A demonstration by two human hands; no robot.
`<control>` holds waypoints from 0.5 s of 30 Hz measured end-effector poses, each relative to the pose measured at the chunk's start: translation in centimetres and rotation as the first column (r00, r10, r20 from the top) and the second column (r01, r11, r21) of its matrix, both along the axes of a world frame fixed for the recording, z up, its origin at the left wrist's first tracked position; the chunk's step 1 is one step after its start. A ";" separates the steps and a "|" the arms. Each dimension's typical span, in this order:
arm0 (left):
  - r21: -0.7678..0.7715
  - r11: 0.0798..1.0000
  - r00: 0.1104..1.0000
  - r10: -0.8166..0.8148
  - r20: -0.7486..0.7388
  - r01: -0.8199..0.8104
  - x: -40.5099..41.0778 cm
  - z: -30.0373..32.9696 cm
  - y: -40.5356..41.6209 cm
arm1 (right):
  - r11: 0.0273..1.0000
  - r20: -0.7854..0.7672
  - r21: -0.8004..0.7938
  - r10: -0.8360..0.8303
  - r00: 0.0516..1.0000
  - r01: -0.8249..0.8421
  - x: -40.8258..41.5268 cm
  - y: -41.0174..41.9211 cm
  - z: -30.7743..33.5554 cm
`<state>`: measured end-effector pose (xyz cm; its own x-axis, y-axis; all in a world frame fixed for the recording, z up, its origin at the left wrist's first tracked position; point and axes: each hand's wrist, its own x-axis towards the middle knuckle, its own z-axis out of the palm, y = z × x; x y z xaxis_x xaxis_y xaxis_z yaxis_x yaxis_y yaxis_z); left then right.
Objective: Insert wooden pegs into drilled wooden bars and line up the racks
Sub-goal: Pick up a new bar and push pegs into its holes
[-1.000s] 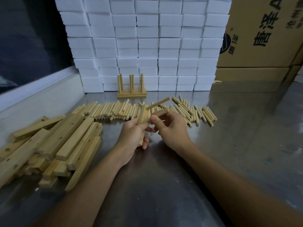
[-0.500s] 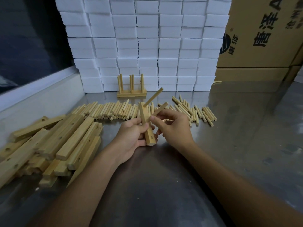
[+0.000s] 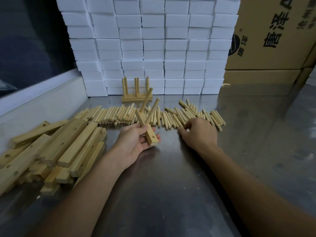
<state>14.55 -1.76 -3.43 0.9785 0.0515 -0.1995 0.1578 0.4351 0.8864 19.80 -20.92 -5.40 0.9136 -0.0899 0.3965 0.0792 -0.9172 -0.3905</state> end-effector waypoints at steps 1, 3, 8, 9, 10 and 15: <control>-0.002 1.000 1.000 0.002 -0.001 -0.002 0.0 0.0 0.0 | 1.000 0.003 0.001 -0.004 1.000 0.004 0.0 0.1 0.0; -0.003 1.000 1.000 0.006 -0.004 -0.006 0.0 0.0 0.0 | 1.000 -0.006 -0.002 -0.014 1.000 0.014 0.0 0.2 0.0; -0.005 1.000 1.000 0.002 0.003 -0.002 0.1 -0.1 0.1 | 0.987 0.053 0.159 -0.015 0.998 0.007 -0.2 0.3 0.1; -0.007 1.000 1.000 0.000 0.006 0.000 0.1 -0.1 0.1 | 0.969 0.085 0.248 -0.004 0.996 -0.017 -0.3 0.3 0.2; -0.010 1.000 1.000 -0.001 0.008 0.001 0.1 -0.1 0.1 | 0.934 0.118 0.353 0.012 0.993 -0.053 -0.3 0.5 0.3; -0.035 0.999 1.000 0.012 0.011 -0.012 0.0 0.0 0.1 | 0.504 0.207 0.833 0.095 0.974 -0.227 -1.0 1.1 1.2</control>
